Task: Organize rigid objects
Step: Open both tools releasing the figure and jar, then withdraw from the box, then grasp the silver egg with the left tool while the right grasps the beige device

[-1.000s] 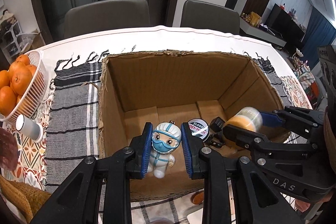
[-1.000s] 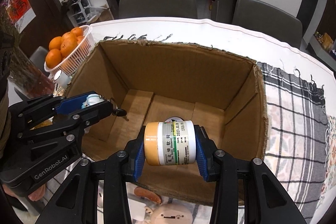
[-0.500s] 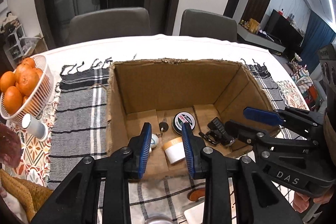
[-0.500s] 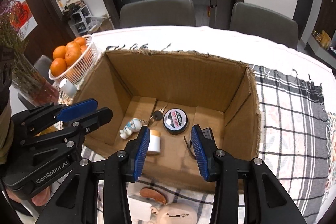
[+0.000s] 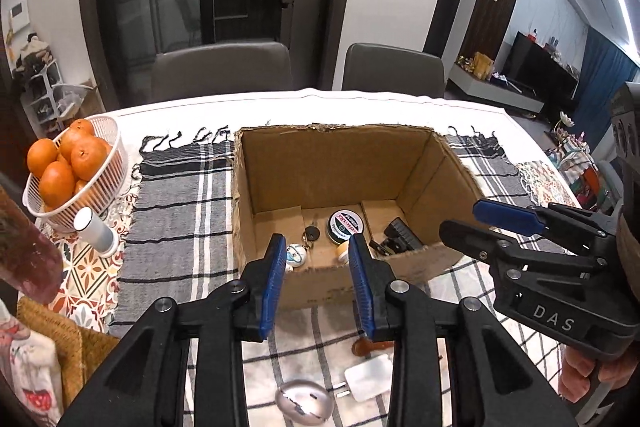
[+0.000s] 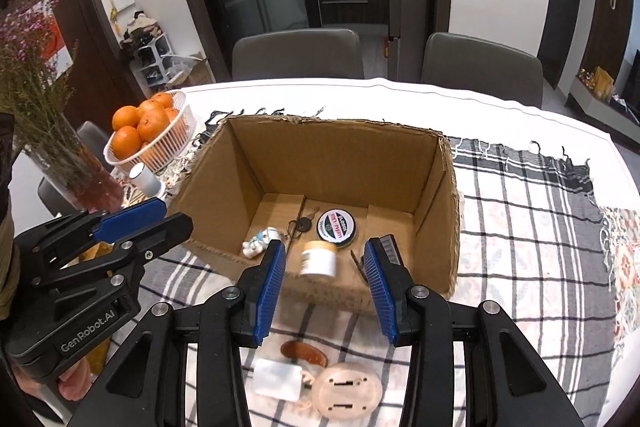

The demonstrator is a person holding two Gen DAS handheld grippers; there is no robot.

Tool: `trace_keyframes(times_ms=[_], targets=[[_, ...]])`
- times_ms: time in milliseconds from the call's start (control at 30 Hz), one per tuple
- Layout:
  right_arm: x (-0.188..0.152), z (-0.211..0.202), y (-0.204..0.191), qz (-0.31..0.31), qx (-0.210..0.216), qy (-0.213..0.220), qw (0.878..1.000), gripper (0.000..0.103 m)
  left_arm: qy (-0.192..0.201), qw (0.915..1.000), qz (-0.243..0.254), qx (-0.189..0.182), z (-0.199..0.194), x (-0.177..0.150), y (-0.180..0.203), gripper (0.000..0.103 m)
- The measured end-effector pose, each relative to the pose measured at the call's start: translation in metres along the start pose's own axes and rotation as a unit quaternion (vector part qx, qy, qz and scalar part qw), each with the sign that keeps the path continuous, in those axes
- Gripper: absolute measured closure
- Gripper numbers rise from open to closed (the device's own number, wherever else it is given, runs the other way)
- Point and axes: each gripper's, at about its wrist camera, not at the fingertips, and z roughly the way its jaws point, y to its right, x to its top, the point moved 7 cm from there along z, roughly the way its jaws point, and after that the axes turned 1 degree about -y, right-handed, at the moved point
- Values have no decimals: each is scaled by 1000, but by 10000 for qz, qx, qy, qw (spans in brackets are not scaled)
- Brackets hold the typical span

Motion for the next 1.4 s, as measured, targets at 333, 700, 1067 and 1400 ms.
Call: trace_keyframes(times_ms=[333,700,1067,1400], targets=[[-17,-19,-9,-30,1,38,10000,54,212,9996,56,190,-29,-17,0,60],[-39,-27,-15,-14,-196,-121,9997,32,301,9987,194,363,-47,-34,-3,44],[-61,-27,-16,-138,-303,-431,9985,32,116,9974,391,590,-53,-54,-3,21],[-73,-18,-17,-293,-379,-821,9955,32,-524,9961,503,497,-38,-75,-2,18]])
